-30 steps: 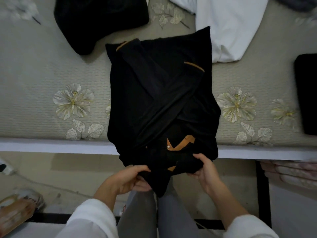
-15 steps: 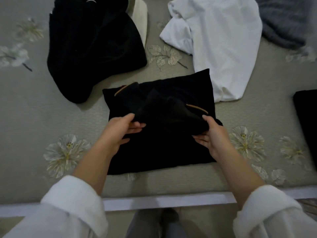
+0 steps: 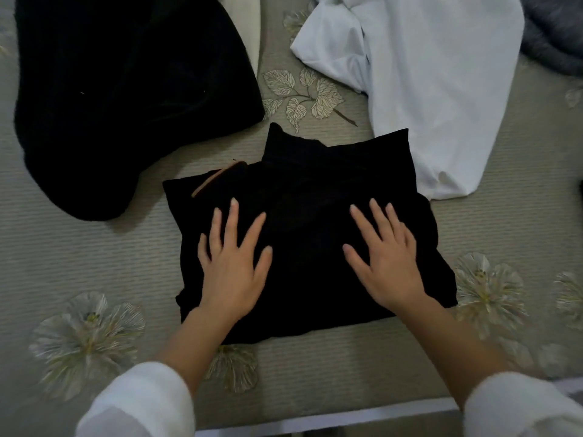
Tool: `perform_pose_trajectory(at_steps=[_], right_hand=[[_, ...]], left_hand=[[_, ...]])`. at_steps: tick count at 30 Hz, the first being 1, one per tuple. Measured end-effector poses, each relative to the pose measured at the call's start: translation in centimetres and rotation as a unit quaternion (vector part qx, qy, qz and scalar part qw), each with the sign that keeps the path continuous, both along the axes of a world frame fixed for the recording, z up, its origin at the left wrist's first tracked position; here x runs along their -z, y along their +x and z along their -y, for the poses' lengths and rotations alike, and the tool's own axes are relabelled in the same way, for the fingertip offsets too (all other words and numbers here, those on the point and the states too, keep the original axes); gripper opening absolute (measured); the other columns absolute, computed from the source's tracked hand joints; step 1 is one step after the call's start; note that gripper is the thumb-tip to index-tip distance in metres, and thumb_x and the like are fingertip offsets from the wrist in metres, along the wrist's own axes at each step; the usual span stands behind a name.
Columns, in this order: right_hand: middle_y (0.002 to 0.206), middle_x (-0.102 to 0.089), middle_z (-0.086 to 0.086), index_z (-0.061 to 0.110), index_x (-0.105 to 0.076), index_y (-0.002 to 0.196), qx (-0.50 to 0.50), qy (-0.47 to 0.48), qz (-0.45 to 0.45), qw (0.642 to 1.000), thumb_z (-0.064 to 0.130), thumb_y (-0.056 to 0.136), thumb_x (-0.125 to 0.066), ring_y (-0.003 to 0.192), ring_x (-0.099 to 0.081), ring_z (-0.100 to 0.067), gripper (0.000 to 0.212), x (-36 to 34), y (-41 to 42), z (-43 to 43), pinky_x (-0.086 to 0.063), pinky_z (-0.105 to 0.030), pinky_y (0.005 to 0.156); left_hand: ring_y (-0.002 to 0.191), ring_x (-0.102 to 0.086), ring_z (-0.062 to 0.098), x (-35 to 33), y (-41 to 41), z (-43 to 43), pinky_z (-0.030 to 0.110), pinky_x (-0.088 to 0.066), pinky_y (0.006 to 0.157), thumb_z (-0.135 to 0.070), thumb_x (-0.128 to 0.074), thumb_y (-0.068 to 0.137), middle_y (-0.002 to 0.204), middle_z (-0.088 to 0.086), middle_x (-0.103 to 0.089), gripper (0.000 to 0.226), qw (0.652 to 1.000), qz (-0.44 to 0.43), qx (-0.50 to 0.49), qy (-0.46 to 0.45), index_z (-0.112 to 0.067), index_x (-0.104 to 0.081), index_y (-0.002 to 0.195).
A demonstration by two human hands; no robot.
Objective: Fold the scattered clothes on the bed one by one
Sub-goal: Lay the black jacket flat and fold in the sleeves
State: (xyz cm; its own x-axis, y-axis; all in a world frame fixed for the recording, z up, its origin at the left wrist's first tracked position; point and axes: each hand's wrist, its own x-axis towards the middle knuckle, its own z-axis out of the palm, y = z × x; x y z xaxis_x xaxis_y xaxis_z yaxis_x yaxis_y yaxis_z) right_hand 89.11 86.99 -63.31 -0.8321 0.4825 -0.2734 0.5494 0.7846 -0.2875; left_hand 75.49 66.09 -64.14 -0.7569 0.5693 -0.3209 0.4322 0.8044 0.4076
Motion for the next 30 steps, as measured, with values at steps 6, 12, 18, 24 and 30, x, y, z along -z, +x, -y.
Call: perform_pose_trajectory(at_steps=[6,12,18,24,30], right_hand=[[0.155,-0.025,-0.005,0.026,-0.029,0.147,0.189,0.041,-0.003,0.981,0.046,0.096,-0.039,0.141,-0.017,-0.025,0.056,0.5,1.0,-1.5,-0.010,-0.050,0.112],[0.137,-0.042,-0.016,0.002,-0.047,0.131,0.383,-0.073,0.044,0.920,0.044,0.084,-0.066,0.130,-0.036,-0.034,0.065,-0.9,3.8,-2.5,-0.030,-0.046,0.107],[0.086,-0.069,-0.003,0.007,-0.067,0.099,0.372,-0.335,0.012,0.866,0.009,0.081,-0.072,0.082,-0.067,-0.020,0.019,-4.1,5.5,-3.8,-0.047,-0.024,0.061],[0.070,-0.063,-0.014,0.005,-0.052,0.083,0.300,-0.381,0.193,0.853,-0.001,0.078,-0.073,0.059,-0.056,-0.021,0.022,-5.0,9.2,-4.3,-0.041,-0.022,0.048],[0.097,-0.063,-0.004,0.013,-0.053,0.104,0.434,-0.420,-0.059,0.795,0.003,0.084,-0.063,0.085,-0.060,-0.014,0.024,-3.9,7.4,-4.9,-0.047,-0.030,0.071]], left_hand=[[0.145,-0.001,0.034,1.1,0.5,2.0,0.059,-0.009,0.111,-0.050,-0.039,0.095,0.159,0.010,-0.001,0.055,0.986,-0.011,-0.165,-0.033,-0.036,-0.025,0.147],[0.118,-0.043,0.038,-1.9,3.0,4.5,0.040,-0.039,0.093,-0.036,-0.062,0.089,0.133,0.025,-0.040,0.069,0.951,0.038,-0.304,0.047,-0.013,-0.027,0.143],[0.098,-0.059,0.016,-4.2,1.9,7.5,0.023,-0.047,0.078,-0.011,-0.072,0.082,0.124,0.006,-0.059,0.061,0.901,0.243,-0.344,0.107,-0.014,-0.044,0.136],[0.101,-0.059,0.034,-4.7,0.4,11.0,0.044,-0.050,0.088,-0.009,-0.073,0.076,0.116,0.022,-0.059,0.074,0.927,0.154,-0.341,-0.028,-0.016,-0.036,0.140],[0.135,-0.027,0.036,-3.7,9.8,4.6,0.053,-0.031,0.105,-0.039,-0.060,0.065,0.148,0.019,-0.030,0.085,0.996,-0.052,-0.069,0.034,-0.013,-0.035,0.142]])
